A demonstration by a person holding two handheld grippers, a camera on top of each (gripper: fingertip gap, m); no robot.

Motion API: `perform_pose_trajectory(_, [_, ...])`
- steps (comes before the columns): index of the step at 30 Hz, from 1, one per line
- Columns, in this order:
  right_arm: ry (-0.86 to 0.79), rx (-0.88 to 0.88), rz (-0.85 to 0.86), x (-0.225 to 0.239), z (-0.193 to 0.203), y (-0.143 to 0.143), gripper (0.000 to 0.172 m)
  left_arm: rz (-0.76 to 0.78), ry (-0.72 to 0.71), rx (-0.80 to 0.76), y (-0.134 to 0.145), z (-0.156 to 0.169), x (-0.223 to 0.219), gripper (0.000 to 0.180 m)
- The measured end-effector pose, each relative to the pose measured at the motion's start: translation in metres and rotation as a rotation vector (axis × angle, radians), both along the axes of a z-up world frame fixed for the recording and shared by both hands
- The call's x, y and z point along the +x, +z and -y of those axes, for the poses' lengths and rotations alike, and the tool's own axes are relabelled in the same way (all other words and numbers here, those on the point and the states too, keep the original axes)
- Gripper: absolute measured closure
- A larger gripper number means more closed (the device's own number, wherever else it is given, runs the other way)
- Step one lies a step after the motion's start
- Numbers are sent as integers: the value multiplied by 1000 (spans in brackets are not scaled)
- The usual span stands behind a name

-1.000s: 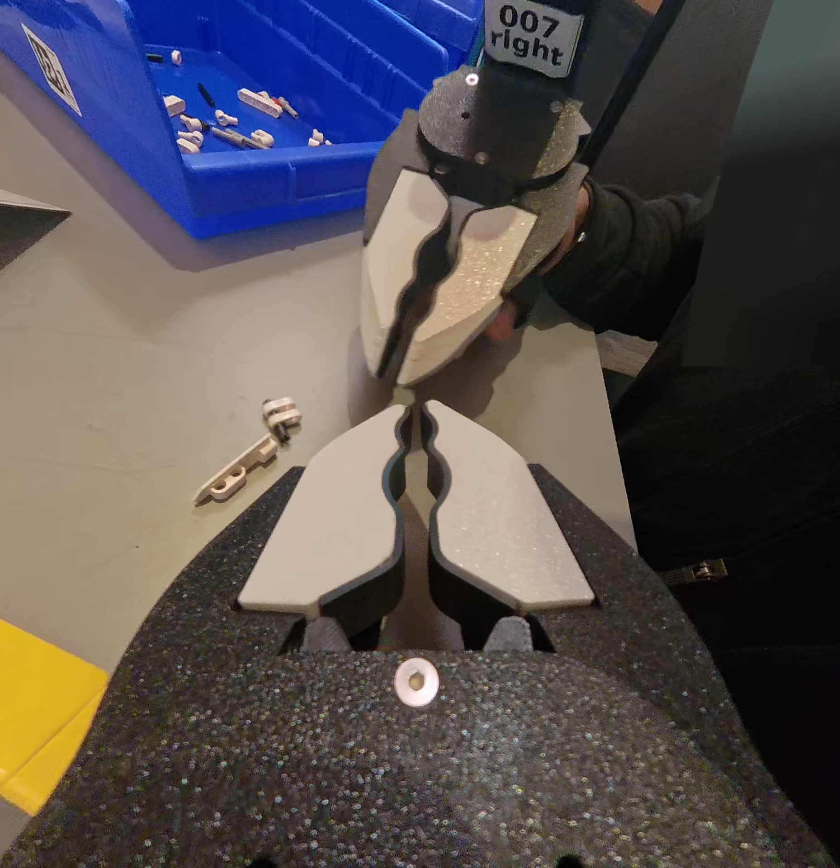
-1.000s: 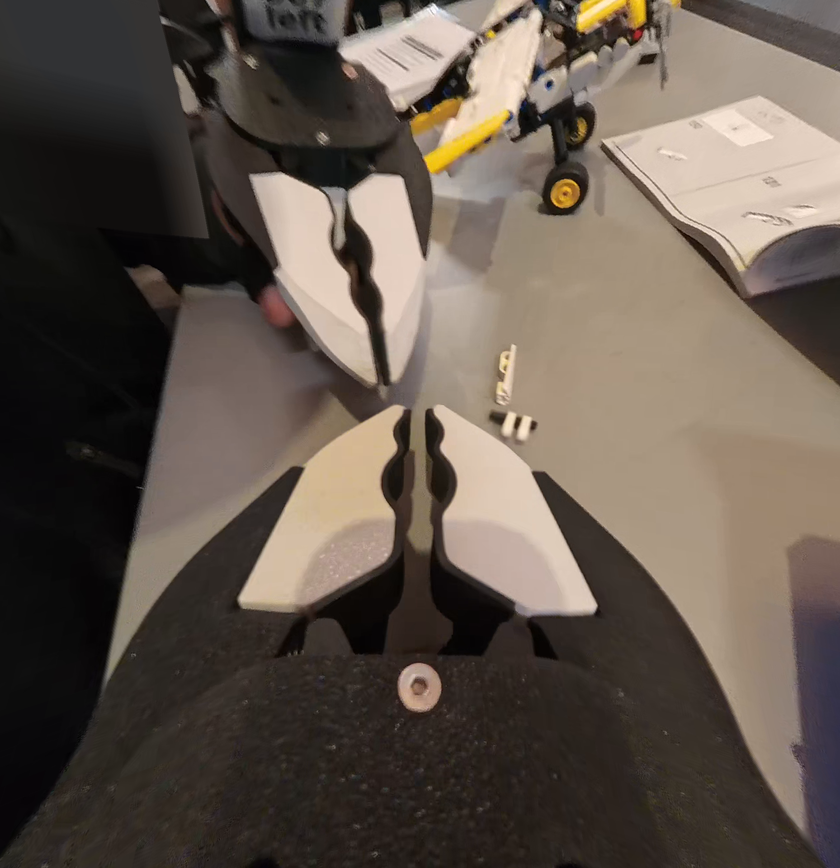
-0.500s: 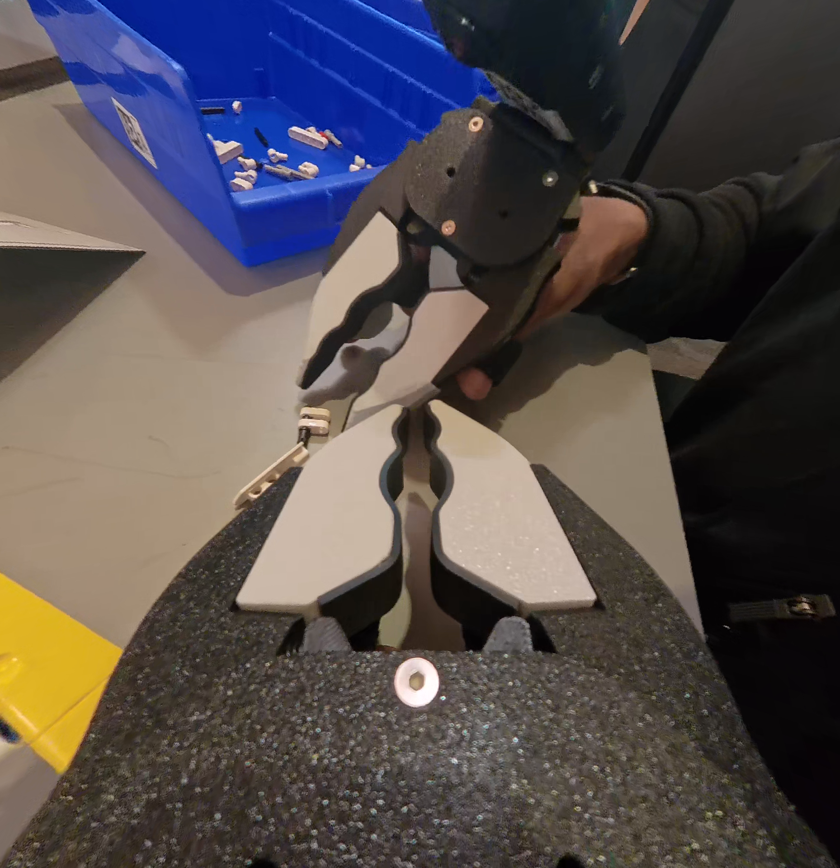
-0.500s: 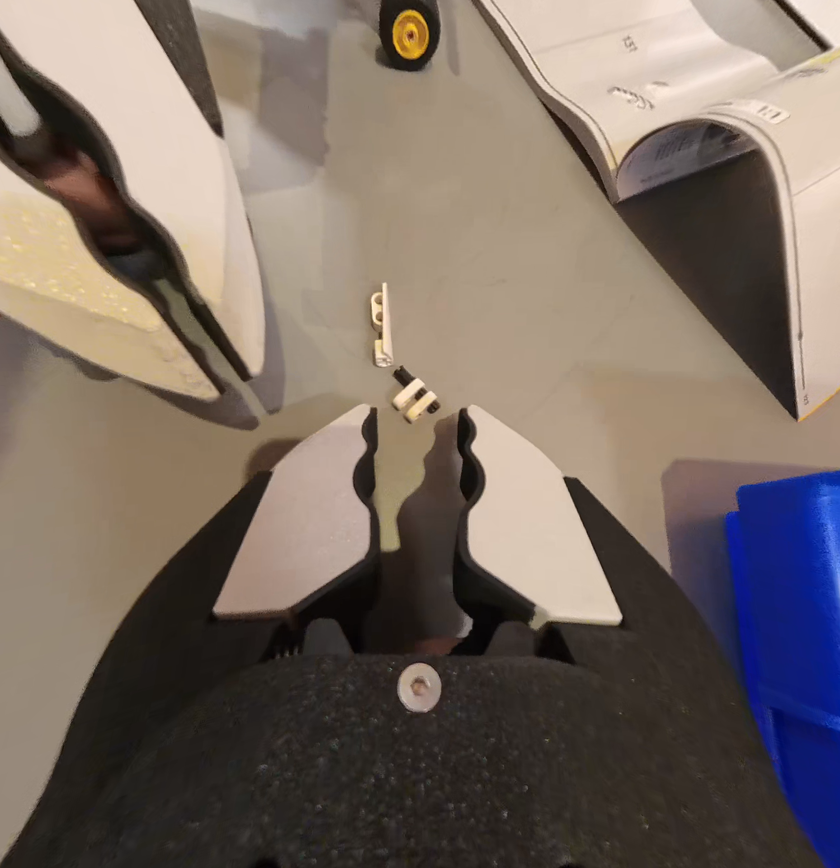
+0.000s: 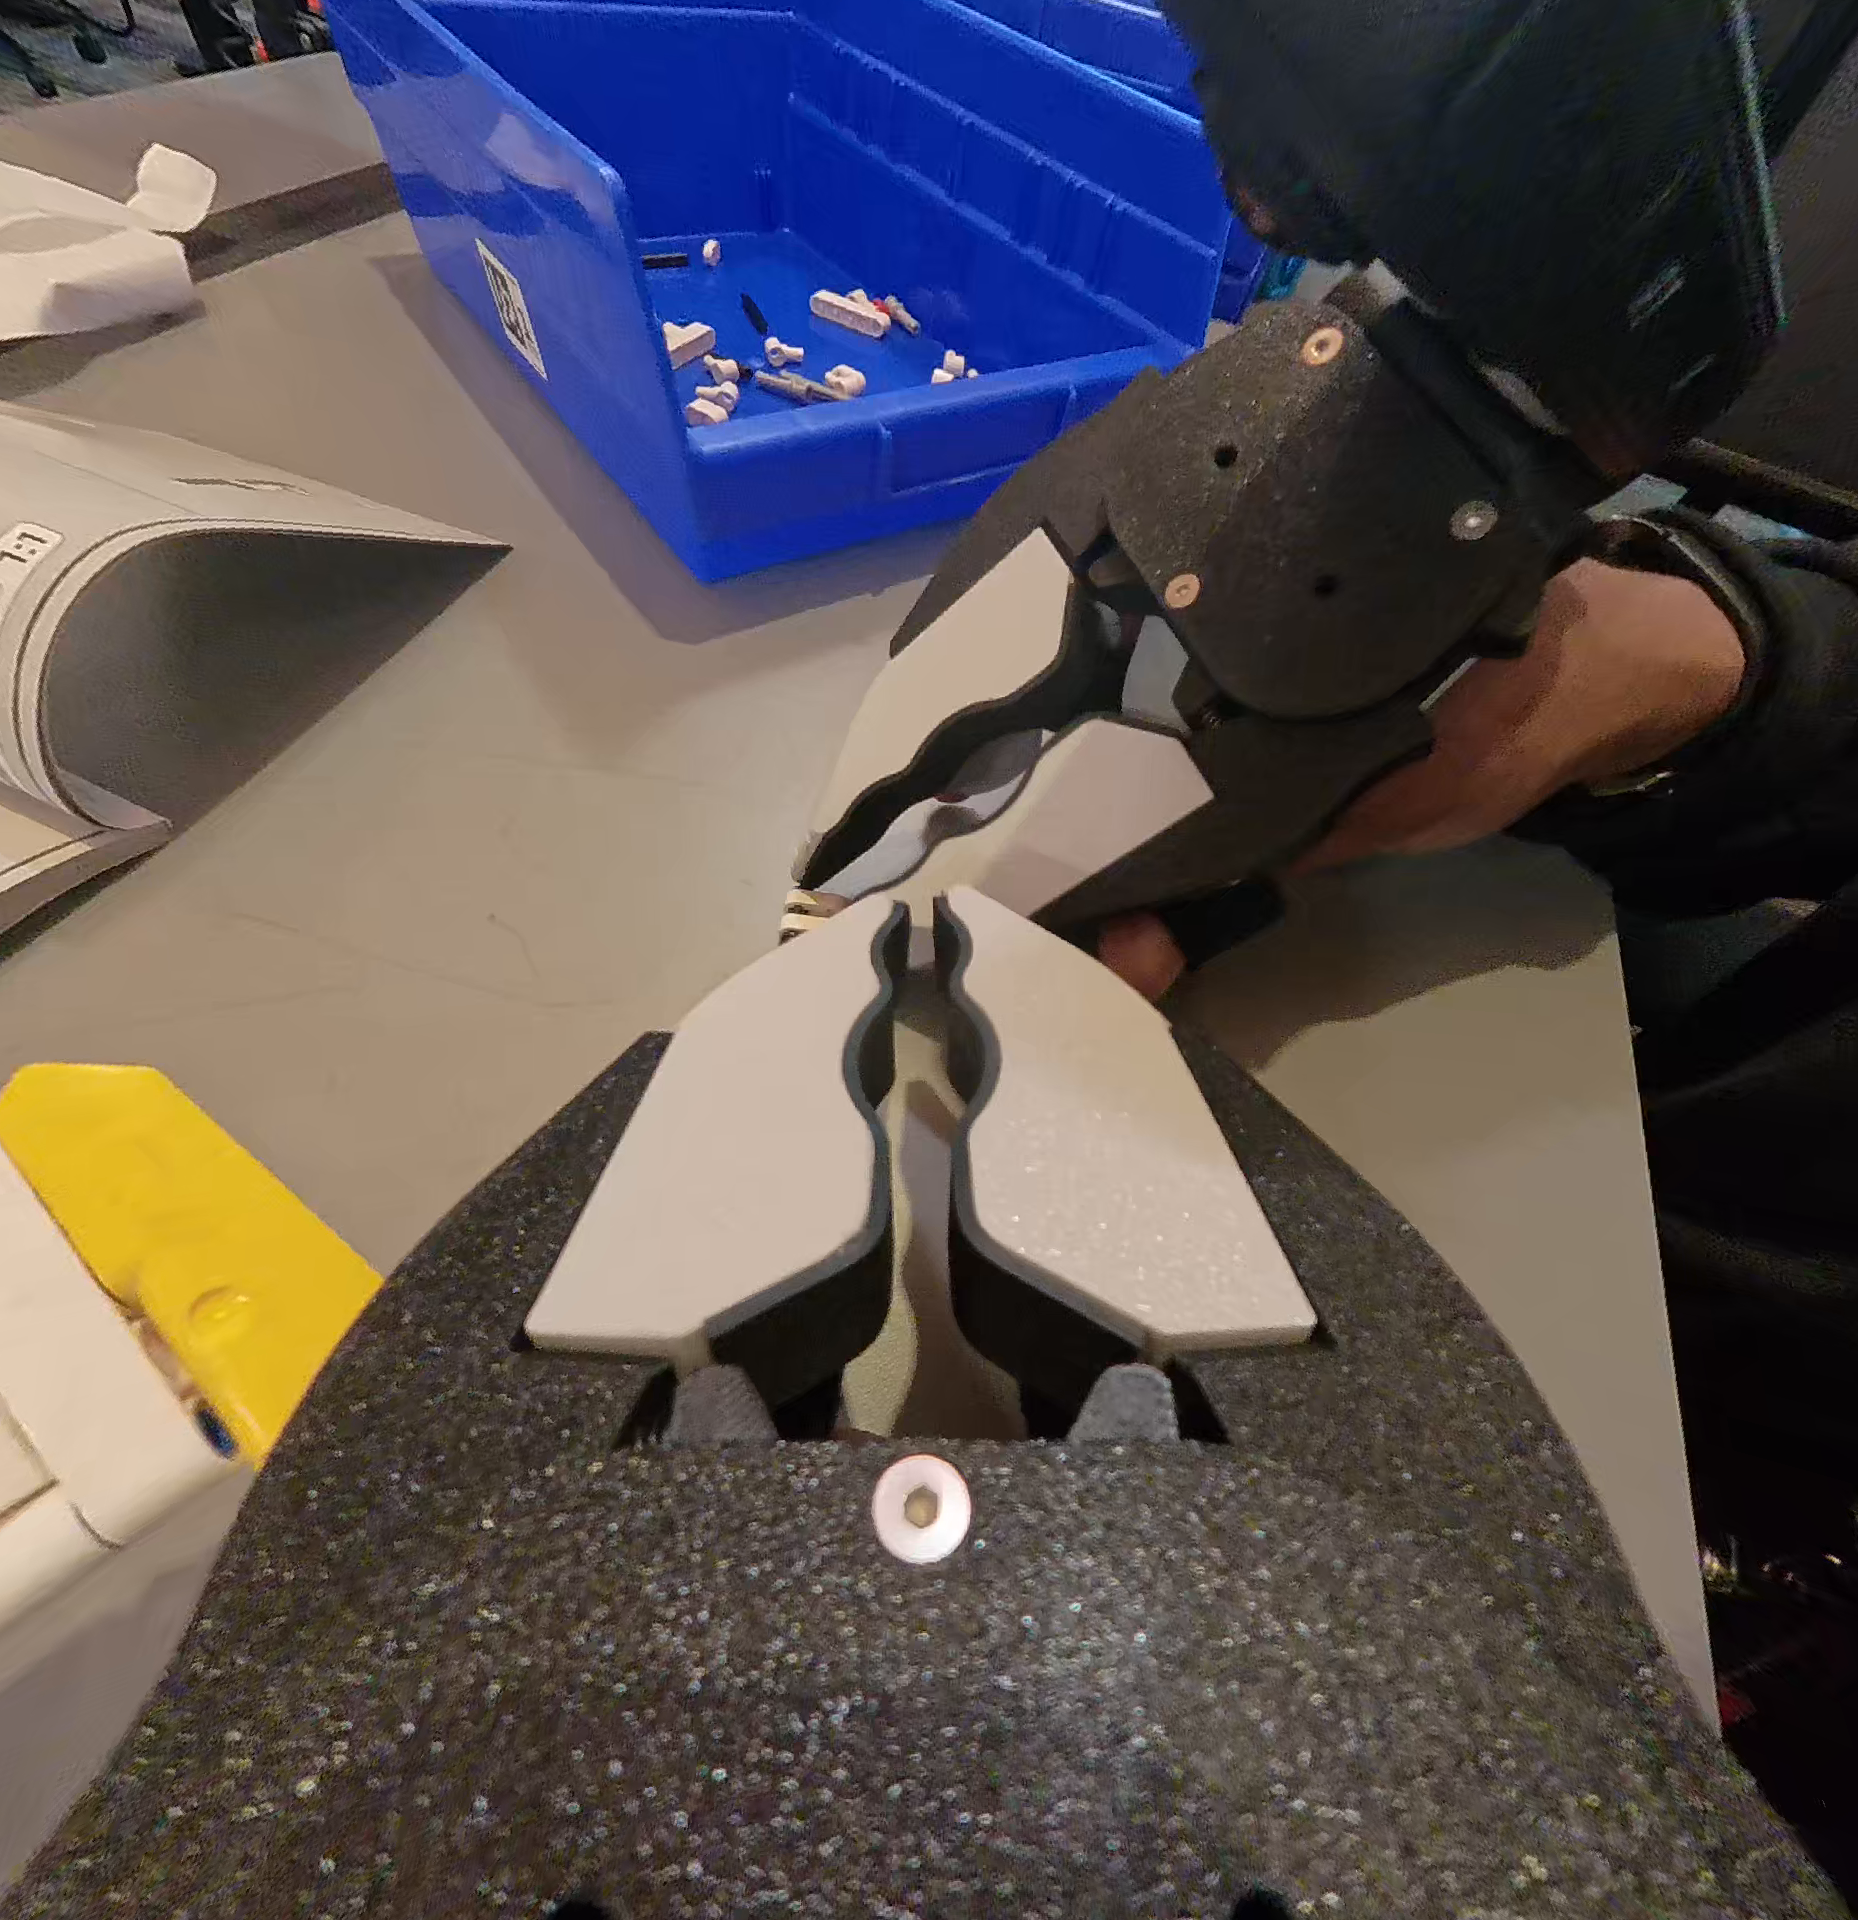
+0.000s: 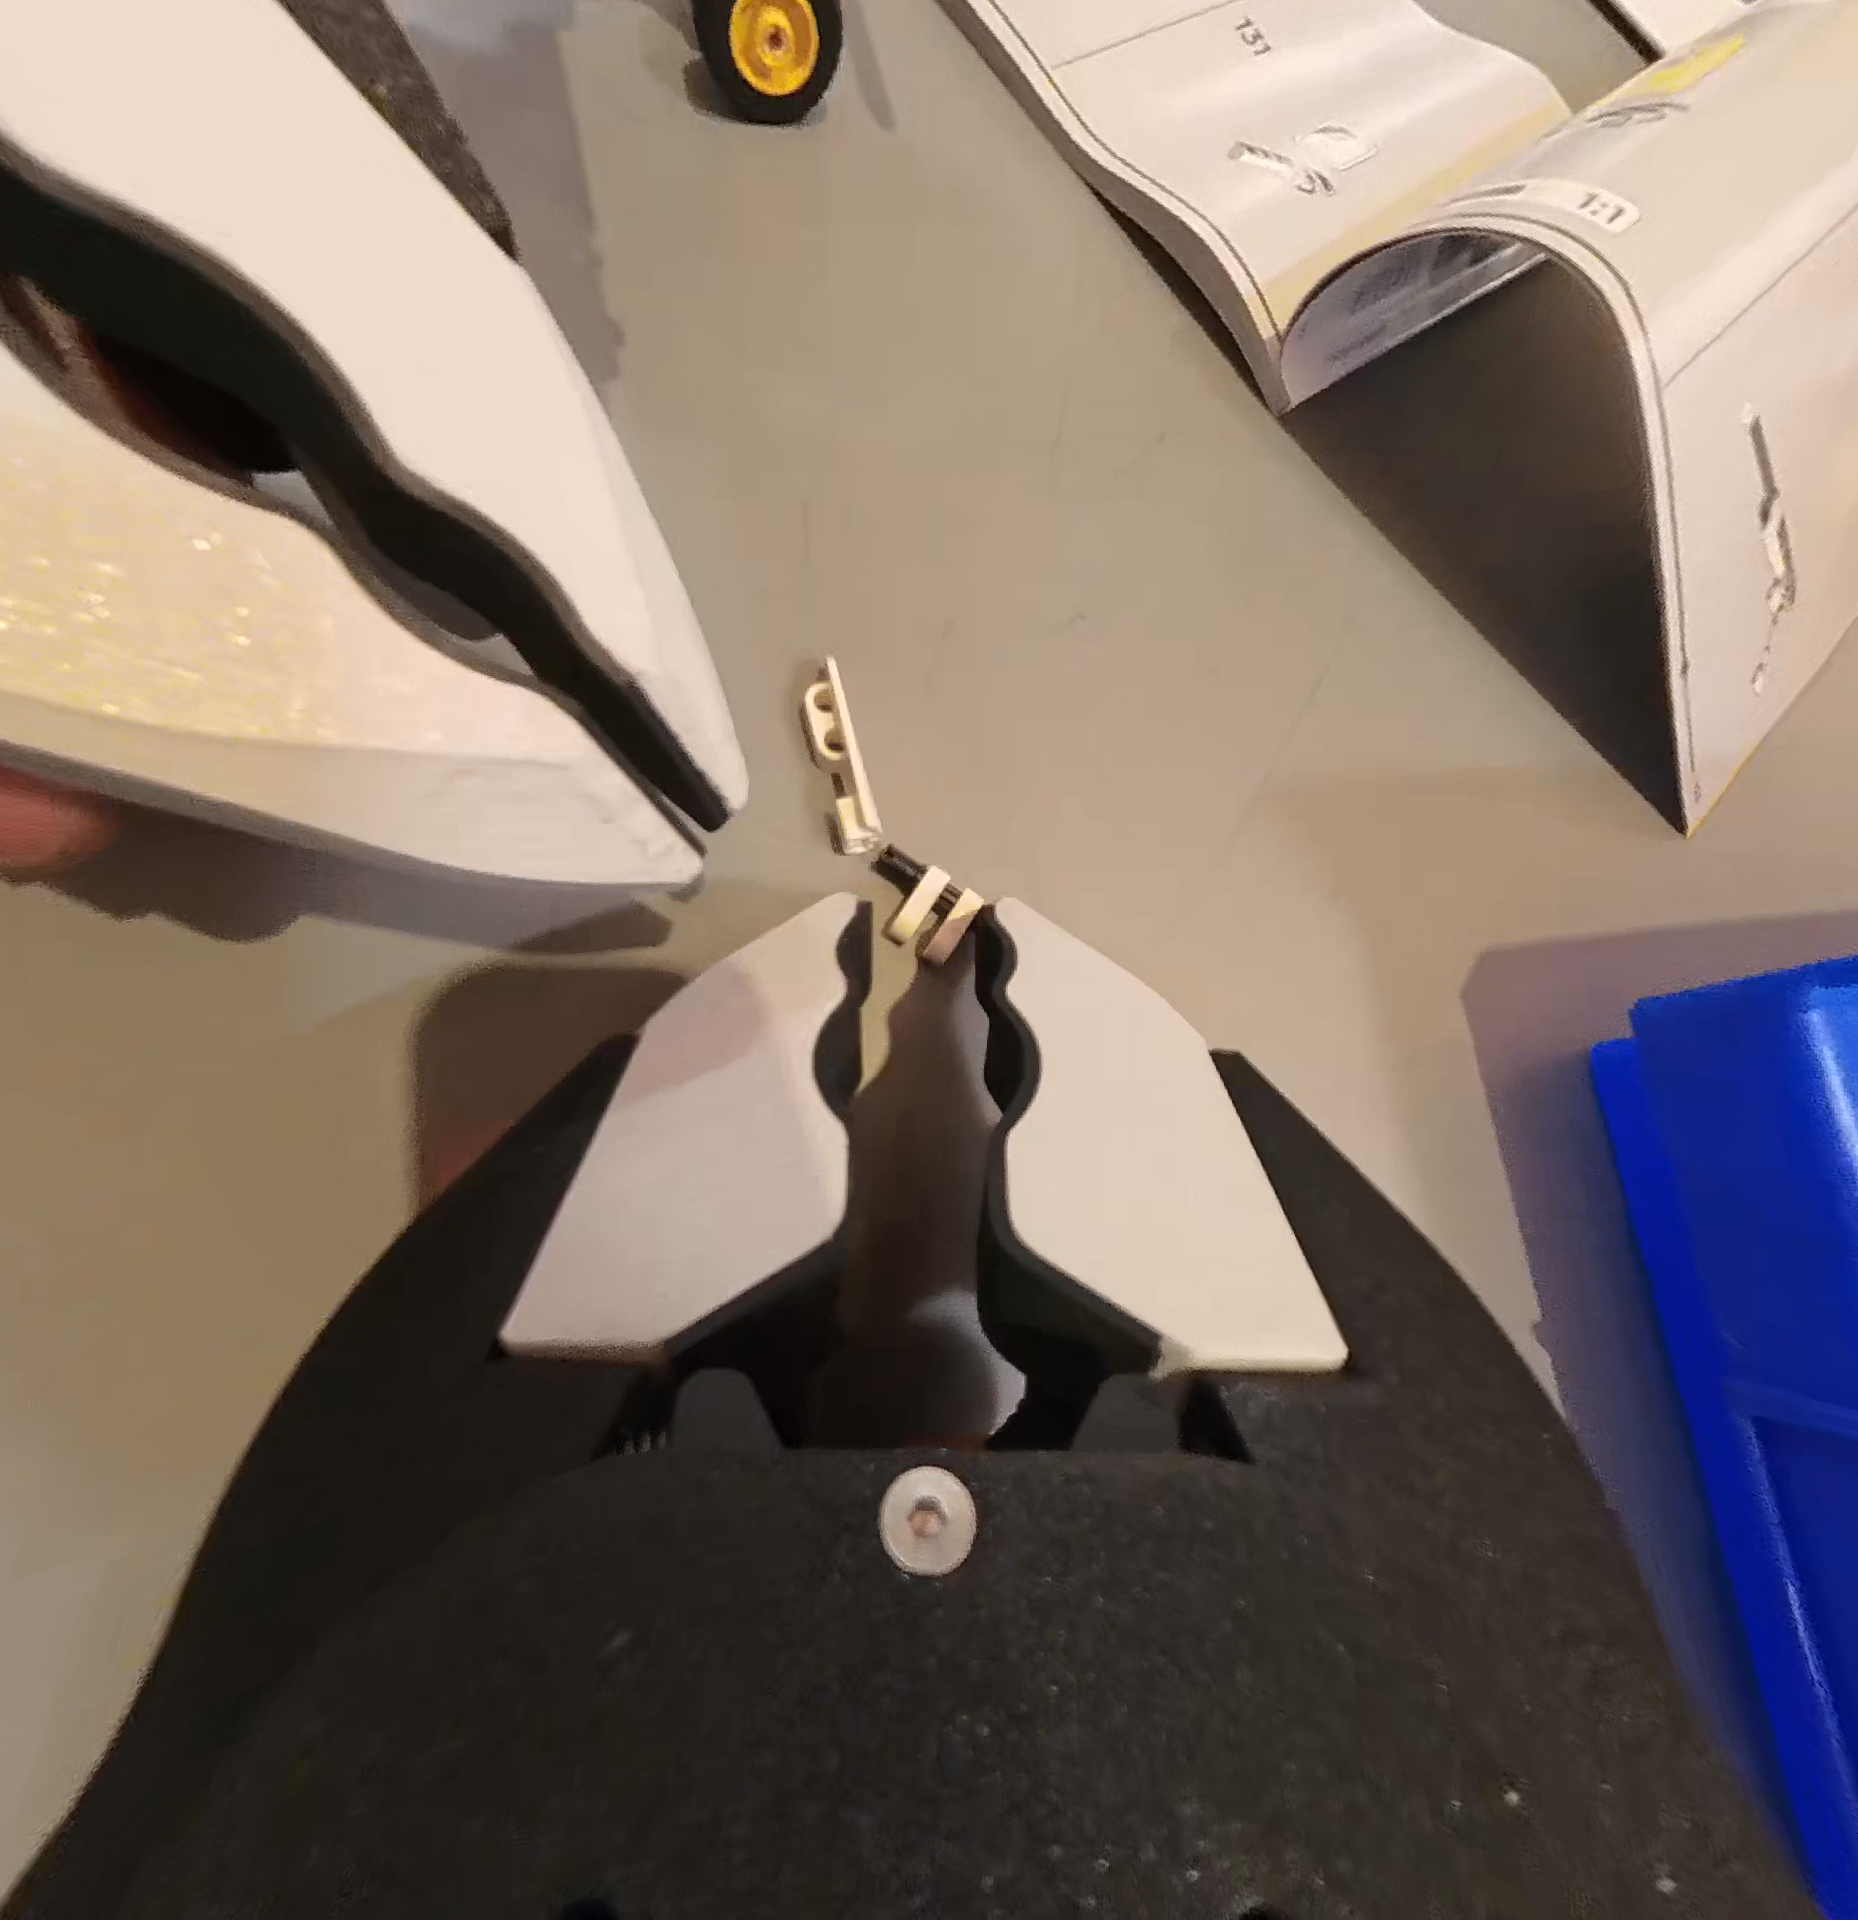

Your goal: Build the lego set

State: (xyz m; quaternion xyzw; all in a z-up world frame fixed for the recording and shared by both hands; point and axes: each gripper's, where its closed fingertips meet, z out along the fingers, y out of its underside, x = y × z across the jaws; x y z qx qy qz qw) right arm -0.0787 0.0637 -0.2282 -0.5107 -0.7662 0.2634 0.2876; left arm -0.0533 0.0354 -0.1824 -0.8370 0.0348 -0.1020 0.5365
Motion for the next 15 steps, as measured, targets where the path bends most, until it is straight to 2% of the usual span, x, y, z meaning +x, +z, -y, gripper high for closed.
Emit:
perform_pose_trajectory(5, [-34, 1, 1, -2, -4, 0, 159, -7, 5, 5, 2, 1, 0, 177])
perform_pose_trajectory(15, [92, 55, -55, 1, -14, 6, 160, 52, 20, -16, 0, -1, -1, 177])
